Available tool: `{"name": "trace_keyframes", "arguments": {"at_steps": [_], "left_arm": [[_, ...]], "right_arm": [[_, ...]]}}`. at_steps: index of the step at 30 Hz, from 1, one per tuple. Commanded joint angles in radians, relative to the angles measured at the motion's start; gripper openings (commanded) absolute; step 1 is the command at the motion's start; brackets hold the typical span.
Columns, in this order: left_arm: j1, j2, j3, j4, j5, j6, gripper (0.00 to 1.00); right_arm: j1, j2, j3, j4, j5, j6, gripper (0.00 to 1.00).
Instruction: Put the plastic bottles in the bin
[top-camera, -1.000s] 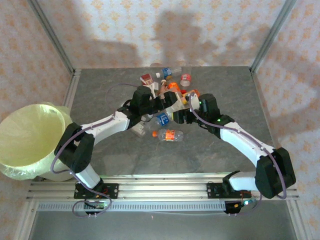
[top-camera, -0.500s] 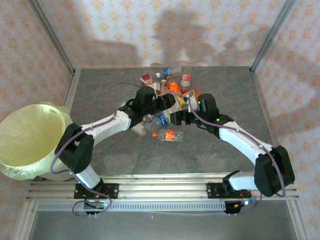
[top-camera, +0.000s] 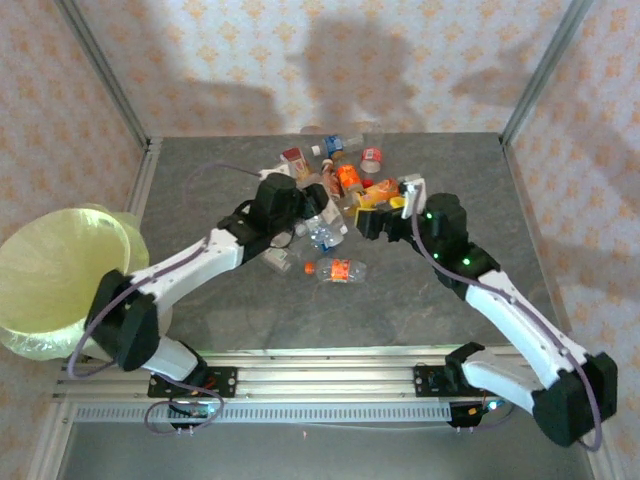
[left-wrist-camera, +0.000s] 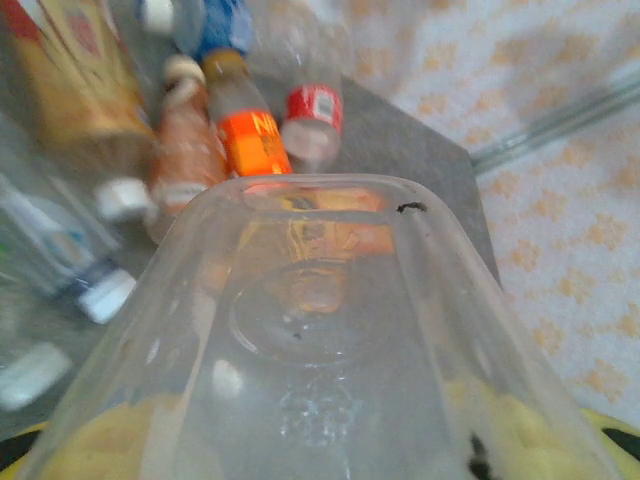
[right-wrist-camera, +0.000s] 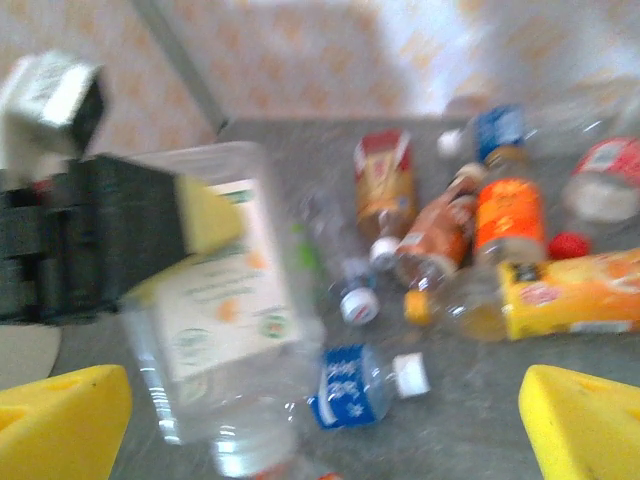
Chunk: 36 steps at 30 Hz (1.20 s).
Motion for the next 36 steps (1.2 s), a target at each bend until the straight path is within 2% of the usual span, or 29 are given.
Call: {"name": "trace_keyframes", "arguments": {"at_steps": [1, 4, 9, 12, 15, 16, 18, 22, 26, 27, 33, 36], "left_arm": [[0.006, -0.119, 0.069, -0.241, -0.231, 0.069, 0.53], [0.025, -0.215, 0.105, -0.385, -0.34, 0.096, 0.53], [0.055, -0.323, 0.252, -0.618, -0.497, 0.2, 0.53], [0.061, -0.329, 0.401, -0.769, -0.649, 0.3, 0.53], [0.073, -0.314, 0.553, -0.938, -0.867, 0.355, 0.53], [0.087, -0.315, 0.589, -0.982, -0.93, 0.37, 0.53], [0.145, -0.336, 0.624, -1.024, -0.989, 0.409, 0.53], [0.317, -0.408, 0.639, -1.044, -0.99, 0.465, 0.53], [0.396, -0.446, 0.638, -1.11, -1.062, 0.521, 0.55], [0.424, -0.454, 0.631, -1.128, -1.051, 0.526, 0.55], [0.671, -0.522, 0.537, -1.136, -0.823, 0.528, 0.56], [0.801, -0.535, 0.483, -1.125, -0.663, 0.527, 0.56]], "right_arm": [[0.005, -0.06, -0.064, 0.061, 0.253, 0.038, 0.99], [0.003, -0.09, -0.114, 0.093, 0.357, 0.059, 0.99], [0.002, -0.083, -0.173, 0.158, 0.443, 0.107, 0.99], [0.003, -0.056, -0.171, 0.174, 0.454, 0.113, 0.99], [0.002, -0.027, -0.146, 0.163, 0.449, 0.095, 0.99], [0.002, -0.02, -0.138, 0.157, 0.449, 0.092, 0.99], [0.002, -0.015, -0.133, 0.152, 0.459, 0.095, 0.99], [0.002, -0.009, -0.143, 0.147, 0.476, 0.113, 0.99], [0.0, -0.003, -0.145, 0.125, 0.475, 0.136, 0.99], [0.0, -0.002, -0.146, 0.124, 0.474, 0.143, 0.99], [0.003, 0.011, -0.14, 0.11, 0.459, 0.144, 0.99], [0.001, 0.016, -0.136, 0.104, 0.449, 0.141, 0.99]]}}
